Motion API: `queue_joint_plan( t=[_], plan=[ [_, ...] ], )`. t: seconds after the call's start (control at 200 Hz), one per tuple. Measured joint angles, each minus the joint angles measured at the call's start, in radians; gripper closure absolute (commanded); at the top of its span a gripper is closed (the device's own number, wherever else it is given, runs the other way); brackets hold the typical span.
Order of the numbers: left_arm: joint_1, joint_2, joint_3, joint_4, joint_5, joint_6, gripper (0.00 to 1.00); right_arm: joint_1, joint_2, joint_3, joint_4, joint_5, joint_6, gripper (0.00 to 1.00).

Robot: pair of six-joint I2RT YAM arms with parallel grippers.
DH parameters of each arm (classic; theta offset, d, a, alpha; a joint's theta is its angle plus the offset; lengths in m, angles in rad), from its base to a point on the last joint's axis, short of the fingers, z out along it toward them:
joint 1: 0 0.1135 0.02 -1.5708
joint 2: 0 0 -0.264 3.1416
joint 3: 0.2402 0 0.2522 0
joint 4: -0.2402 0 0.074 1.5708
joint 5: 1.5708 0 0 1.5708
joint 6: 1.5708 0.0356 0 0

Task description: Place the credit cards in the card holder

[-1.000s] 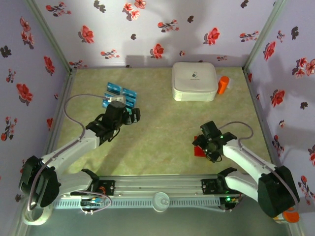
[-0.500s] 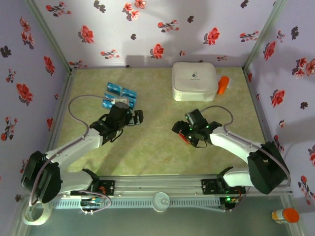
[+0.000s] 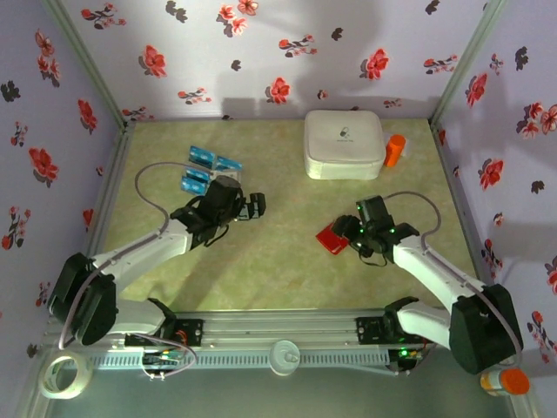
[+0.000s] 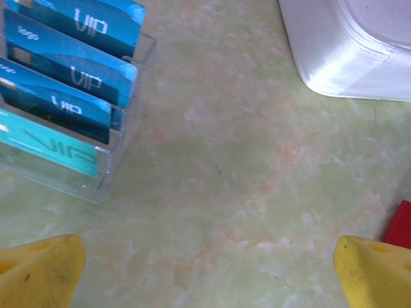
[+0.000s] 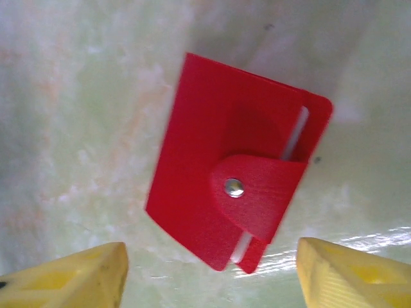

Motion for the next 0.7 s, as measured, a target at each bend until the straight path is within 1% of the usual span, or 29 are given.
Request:
queue_joint_plan(
  t=[0.04,0.07,0.255,0.7],
  plan=[
    [-0.005,0.012,0.010,-0.002,0.004,0.000,0.00,-0.009,0.006,-0.010,0.003,-0.014,-0.009,0.42],
    [-0.008,0.020,0.015,-0.003,0.009,0.000,0.00,-0.016,0.011,-0.018,0.011,-0.024,-0.008,0.43],
    [-0.016,0.063,0.055,-0.022,0.026,0.000,0.00,-0.043,0.045,-0.065,0.074,-0.071,-0.003,0.42],
    [-0.039,0.114,0.109,-0.060,0.049,0.000,0.00,-0.077,0.101,-0.112,0.206,-0.106,0.016,0.42]
  ],
)
